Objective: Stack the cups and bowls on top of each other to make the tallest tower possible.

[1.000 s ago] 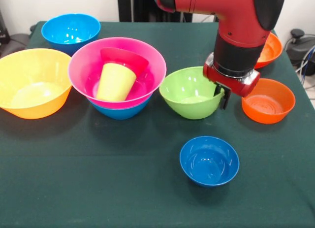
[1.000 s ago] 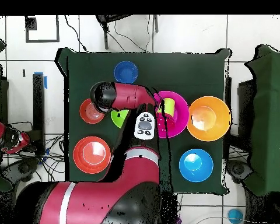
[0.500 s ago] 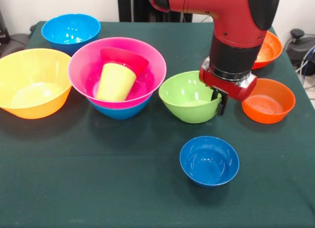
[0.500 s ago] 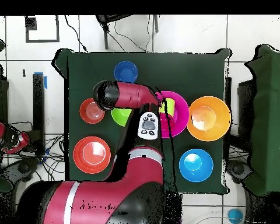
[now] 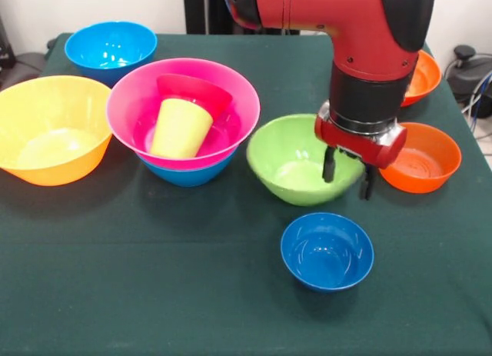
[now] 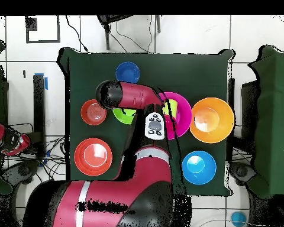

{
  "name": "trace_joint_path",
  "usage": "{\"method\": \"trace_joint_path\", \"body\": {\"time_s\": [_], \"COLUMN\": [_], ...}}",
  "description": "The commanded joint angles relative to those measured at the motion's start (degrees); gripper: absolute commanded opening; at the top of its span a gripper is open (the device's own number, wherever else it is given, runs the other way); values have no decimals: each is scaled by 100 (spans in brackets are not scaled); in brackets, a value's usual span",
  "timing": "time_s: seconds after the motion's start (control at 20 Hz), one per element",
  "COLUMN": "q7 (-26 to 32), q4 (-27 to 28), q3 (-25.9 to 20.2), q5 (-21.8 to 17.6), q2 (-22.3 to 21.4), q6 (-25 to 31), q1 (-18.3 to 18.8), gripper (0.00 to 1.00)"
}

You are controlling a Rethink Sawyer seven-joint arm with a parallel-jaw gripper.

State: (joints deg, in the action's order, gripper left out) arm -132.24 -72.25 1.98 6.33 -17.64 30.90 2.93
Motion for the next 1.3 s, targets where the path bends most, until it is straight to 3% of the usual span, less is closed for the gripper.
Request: {"method": "trace_joint_path", "body": {"time_s": [0.05,0.3,0.7,1.05,1.3], "q7": [-192,-258,-79,-30,181], "q4": [-267,-375,-642,-125,134], "q3": [-882,-848,-391,56,234], "q5": [40,56,-81,-316,-432], "q2": [90,-123,-1069,-1026,-1024], "q6": [-641,-542,498,1444,1967], "q1": [149,158,115,37,220], "gripper": [100,100,100,100,100]}}
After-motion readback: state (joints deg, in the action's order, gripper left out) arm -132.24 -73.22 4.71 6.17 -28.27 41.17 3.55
